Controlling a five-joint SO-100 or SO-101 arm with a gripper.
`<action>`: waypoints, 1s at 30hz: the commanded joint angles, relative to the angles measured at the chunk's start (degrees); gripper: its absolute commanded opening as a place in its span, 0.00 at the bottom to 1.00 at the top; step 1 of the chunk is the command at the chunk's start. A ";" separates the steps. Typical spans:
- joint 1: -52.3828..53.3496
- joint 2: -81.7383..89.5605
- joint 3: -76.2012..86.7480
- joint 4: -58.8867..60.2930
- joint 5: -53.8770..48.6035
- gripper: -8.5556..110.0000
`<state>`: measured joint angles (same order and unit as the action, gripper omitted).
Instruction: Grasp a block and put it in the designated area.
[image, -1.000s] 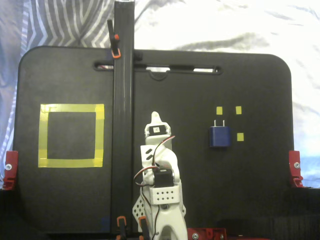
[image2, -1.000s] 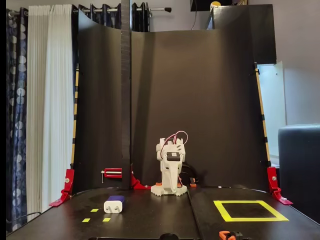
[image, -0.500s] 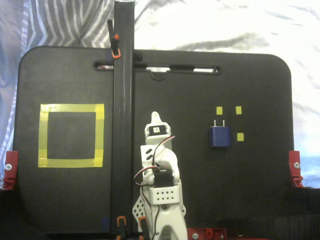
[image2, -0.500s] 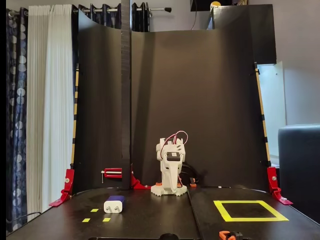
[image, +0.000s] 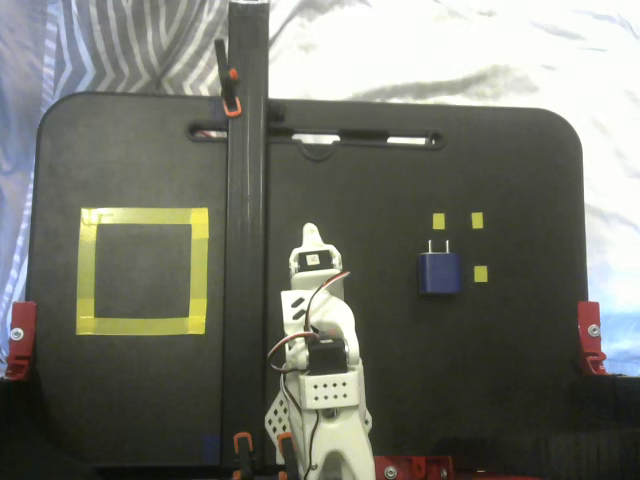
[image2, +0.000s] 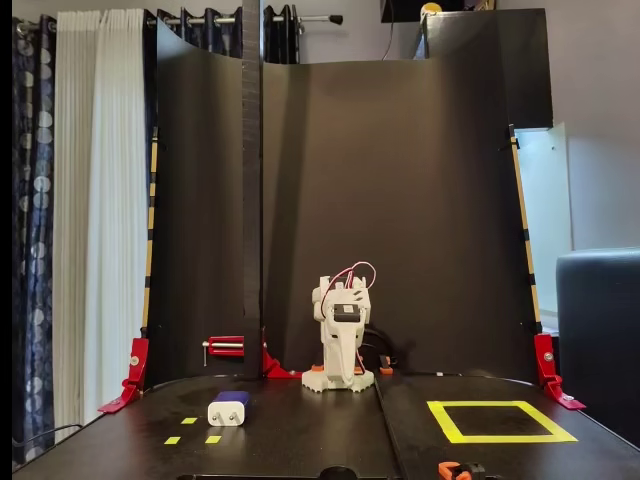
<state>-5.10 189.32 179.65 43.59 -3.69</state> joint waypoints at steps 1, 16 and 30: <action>0.00 0.35 0.35 0.09 0.09 0.07; -0.18 0.35 0.35 0.09 -0.09 0.07; 0.26 0.35 0.35 0.18 -0.18 0.07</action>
<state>-4.83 189.32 179.65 43.77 -3.69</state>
